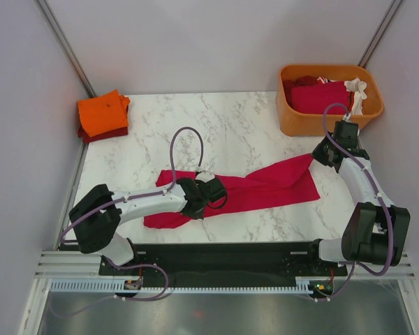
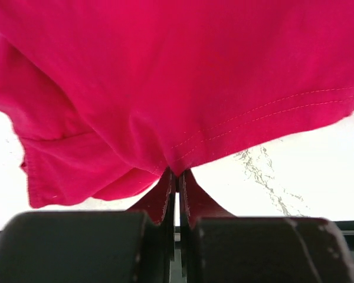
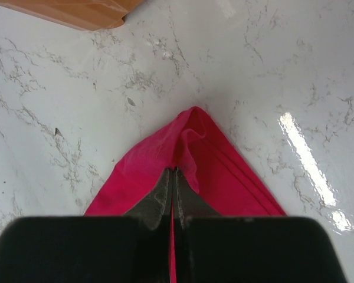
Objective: Fold and stack the t-shirts
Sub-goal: Flatten the tshirt out
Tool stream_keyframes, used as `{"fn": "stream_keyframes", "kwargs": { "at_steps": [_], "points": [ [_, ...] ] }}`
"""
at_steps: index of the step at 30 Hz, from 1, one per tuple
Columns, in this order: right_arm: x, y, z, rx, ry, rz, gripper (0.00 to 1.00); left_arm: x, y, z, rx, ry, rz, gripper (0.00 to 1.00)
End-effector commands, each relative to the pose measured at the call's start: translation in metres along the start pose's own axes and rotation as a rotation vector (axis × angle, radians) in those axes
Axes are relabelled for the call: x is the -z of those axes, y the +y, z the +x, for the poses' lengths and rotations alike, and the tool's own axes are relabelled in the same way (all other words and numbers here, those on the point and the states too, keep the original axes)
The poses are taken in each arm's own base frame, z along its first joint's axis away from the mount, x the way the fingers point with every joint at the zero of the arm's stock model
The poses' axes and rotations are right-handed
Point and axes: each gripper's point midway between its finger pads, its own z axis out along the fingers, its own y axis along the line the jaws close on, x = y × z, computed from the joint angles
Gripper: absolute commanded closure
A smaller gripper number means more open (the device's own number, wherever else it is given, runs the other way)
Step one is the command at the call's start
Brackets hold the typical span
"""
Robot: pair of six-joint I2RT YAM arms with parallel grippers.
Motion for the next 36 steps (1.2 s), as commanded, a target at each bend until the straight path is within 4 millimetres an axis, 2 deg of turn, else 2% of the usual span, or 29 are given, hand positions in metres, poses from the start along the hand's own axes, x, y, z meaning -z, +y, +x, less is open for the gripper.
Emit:
{"fn": "stream_keyframes", "kwargs": {
  "at_steps": [1, 2, 4, 5, 6, 7, 8, 11, 12, 13, 15, 16, 18, 19, 20, 21, 22, 23, 25, 26, 28, 29, 32, 34, 35, 36],
  "points": [
    [0.004, 0.009, -0.011, 0.014, -0.042, -0.034, 1.00, 0.028, 0.010, -0.031, 0.003, -0.101, -0.018, 0.98],
    [0.004, 0.010, -0.012, 0.013, -0.043, -0.039, 1.00, 0.037, 0.016, -0.033, -0.015, -0.107, -0.022, 0.98],
    [0.008, 0.016, -0.013, 0.002, -0.039, -0.063, 1.00, 0.062, 0.024, -0.052, -0.002, -0.173, -0.015, 0.98],
    [0.014, 0.024, -0.019, -0.001, -0.043, -0.091, 1.00, 0.080, 0.038, -0.053, -0.011, -0.186, -0.029, 0.98],
    [0.024, 0.036, -0.021, -0.017, -0.038, -0.141, 1.00, 0.101, 0.044, -0.071, 0.014, -0.249, -0.031, 0.98],
    [0.034, 0.046, -0.032, -0.024, -0.061, -0.173, 1.00, 0.114, 0.051, -0.076, 0.021, -0.273, -0.034, 0.98],
    [0.042, 0.052, -0.037, -0.032, -0.071, -0.194, 1.00, 0.143, 0.064, -0.087, 0.048, -0.330, -0.018, 0.98],
    [0.089, 0.081, -0.059, -0.059, -0.132, -0.310, 1.00, 0.188, 0.084, -0.099, 0.096, -0.428, 0.032, 0.98],
    [0.111, 0.087, -0.062, -0.061, -0.152, -0.338, 1.00, 0.209, 0.090, -0.106, 0.117, -0.473, 0.071, 0.98],
    [0.132, 0.096, -0.074, -0.058, -0.188, -0.375, 1.00, 0.220, 0.093, -0.107, 0.118, -0.496, 0.100, 0.98],
    [0.170, 0.101, -0.078, -0.049, -0.228, -0.401, 1.00, 0.251, 0.105, -0.113, 0.132, -0.576, 0.156, 0.98],
    [0.198, 0.109, -0.091, -0.034, -0.284, -0.432, 1.00, 0.262, 0.110, -0.115, 0.144, -0.606, 0.176, 0.98],
    [0.235, 0.112, -0.091, -0.017, -0.317, -0.457, 1.00, 0.297, 0.131, -0.119, 0.174, -0.704, 0.218, 0.98],
    [0.264, 0.119, -0.100, -0.003, -0.368, -0.488, 1.00, 0.310, 0.140, -0.120, 0.190, -0.739, 0.232, 0.98],
    [0.280, 0.121, -0.101, 0.009, -0.389, -0.503, 1.00, 0.336, 0.154, -0.124, 0.214, -0.808, 0.263, 0.98],
    [0.297, 0.119, -0.097, 0.016, -0.398, -0.509, 1.00, 0.351, 0.163, -0.125, 0.231, -0.849, 0.281, 0.98],
    [0.325, 0.124, -0.102, 0.031, -0.452, -0.540, 1.00, 0.368, 0.175, -0.123, 0.252, -0.896, 0.304, 0.98],
    [0.343, 0.124, -0.101, 0.035, -0.485, -0.557, 1.00, 0.395, 0.188, -0.123, 0.263, -0.964, 0.354, 0.98],
    [0.380, 0.127, -0.102, 0.046, -0.563, -0.604, 1.00, 0.423, 0.201, -0.122, 0.262, -1.037, 0.407, 0.98],
    [0.393, 0.127, -0.104, 0.042, -0.599, -0.614, 1.00, 0.451, 0.210, -0.120, 0.248, -1.110, 0.470, 0.98],
    [0.429, 0.120, -0.105, 0.022, -0.700, -0.629, 1.00, 0.473, 0.219, -0.116, 0.246, -1.171, 0.515, 0.98],
    [0.440, 0.118, -0.105, 0.016, -0.729, -0.636, 1.00, 0.490, 0.224, -0.113, 0.233, -1.223, 0.565, 0.98],
    [0.484, 0.105, -0.105, -0.006, -0.844, -0.624, 1.00, 0.511, 0.226, -0.102, 0.162, -1.292, 0.626, 0.98],
    [0.511, 0.082, -0.104, -0.042, -0.945, -0.570, 1.00, 0.513, 0.228, -0.096, 0.138, -1.309, 0.614, 0.98],
    [0.519, 0.073, -0.103, -0.055, -0.981, -0.554, 1.00, 0.512, 0.223, -0.093, 0.098, -1.308, 0.621, 0.98],
    [0.532, 0.063, -0.097, -0.065, -1.022, -0.550, 1.00, 0.516, 0.228, -0.085, 0.097, -1.336, 0.633, 0.98]
  ]
}}
